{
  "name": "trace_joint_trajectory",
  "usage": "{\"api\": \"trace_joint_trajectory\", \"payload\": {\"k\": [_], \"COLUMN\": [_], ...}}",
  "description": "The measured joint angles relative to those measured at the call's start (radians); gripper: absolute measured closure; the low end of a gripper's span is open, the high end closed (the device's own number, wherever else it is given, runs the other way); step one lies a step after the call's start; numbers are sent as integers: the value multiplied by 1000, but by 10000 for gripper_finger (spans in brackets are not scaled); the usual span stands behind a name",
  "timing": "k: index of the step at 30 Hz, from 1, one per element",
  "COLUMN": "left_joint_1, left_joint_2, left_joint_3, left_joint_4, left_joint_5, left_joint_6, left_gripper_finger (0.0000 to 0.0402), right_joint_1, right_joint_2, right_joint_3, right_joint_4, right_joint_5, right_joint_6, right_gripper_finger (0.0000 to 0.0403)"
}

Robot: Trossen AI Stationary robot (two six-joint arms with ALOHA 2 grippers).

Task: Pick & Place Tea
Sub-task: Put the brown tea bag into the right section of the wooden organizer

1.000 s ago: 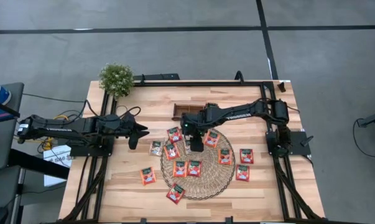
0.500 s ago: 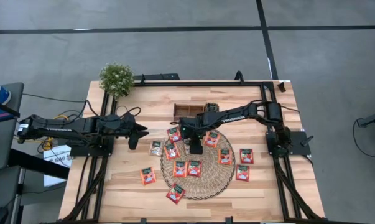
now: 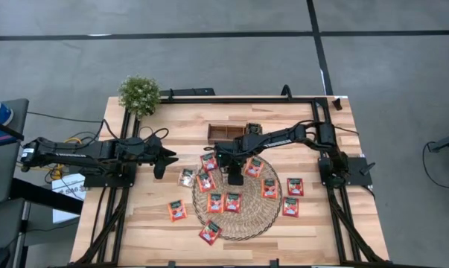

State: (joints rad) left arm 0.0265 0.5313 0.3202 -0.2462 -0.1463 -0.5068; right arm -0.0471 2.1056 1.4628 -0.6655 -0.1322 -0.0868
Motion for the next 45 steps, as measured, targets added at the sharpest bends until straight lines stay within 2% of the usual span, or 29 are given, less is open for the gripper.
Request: {"api": "trace_joint_trajectory", "payload": {"k": [7, 15, 23, 27, 32, 38, 41, 45], "left_joint_1": [0, 0, 0, 0, 0, 0, 0, 0], "left_joint_2": [0, 0, 0, 0, 0, 0, 0, 0], "left_joint_3": [0, 0, 0, 0, 0, 0, 0, 0], "left_joint_4": [0, 0, 0, 0, 0, 1, 0, 1], "left_joint_5": [0, 0, 0, 0, 0, 0, -1, -5], "left_joint_6": [0, 1, 1, 1, 2, 24, 24, 24], "left_gripper_finger": [269, 269, 269, 269, 269, 269, 269, 269], "right_joint_1": [1, 1, 1, -6, -26, -54, -79, -101], "right_joint_2": [2, 4, 3, -14, -97, -220, -282, -356], "right_joint_3": [19, 137, 303, 356, 359, 346, 285, 123], "right_joint_4": [-28, -146, -382, -509, -530, -591, -565, -460], "right_joint_5": [0, 62, 148, 227, 259, 415, 427, 424], "right_joint_6": [-11, -76, -78, -45, -7, 54, 98, 143], "right_gripper_finger": [355, 399, 402, 402, 402, 402, 402, 403]}}
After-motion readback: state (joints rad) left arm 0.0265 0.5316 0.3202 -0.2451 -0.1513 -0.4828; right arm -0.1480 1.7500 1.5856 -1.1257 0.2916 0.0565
